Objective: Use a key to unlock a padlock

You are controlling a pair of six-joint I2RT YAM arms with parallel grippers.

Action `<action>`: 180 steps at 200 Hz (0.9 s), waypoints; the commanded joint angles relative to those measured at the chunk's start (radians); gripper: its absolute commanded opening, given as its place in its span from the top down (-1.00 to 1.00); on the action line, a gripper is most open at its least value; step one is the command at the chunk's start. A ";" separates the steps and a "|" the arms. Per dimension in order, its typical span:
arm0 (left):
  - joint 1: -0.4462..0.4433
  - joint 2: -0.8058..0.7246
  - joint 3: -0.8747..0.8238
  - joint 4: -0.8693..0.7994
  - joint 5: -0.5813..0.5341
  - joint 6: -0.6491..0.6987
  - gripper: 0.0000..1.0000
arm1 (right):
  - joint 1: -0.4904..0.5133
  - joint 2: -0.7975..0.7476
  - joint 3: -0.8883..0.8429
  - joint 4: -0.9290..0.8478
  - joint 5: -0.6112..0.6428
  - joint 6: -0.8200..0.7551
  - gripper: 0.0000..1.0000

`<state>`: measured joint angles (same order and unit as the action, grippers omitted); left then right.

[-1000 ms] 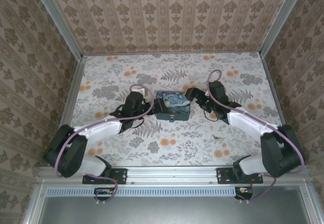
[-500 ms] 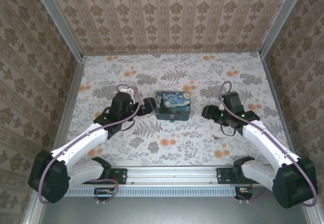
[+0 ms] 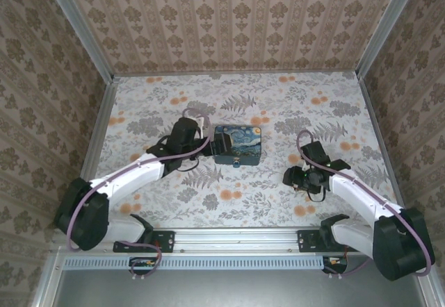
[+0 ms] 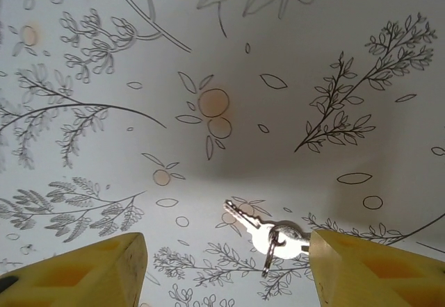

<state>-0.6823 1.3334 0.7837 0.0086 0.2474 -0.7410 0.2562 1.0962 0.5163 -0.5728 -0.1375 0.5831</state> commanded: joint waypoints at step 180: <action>-0.077 0.076 0.031 0.125 0.016 -0.034 -1.00 | 0.114 -0.036 -0.113 0.082 -0.053 0.235 -0.16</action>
<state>-0.7532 1.3998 0.8089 0.1074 0.2581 -0.7658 0.3222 1.0401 0.4271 -0.5251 -0.1608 0.7383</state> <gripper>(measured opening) 0.999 0.585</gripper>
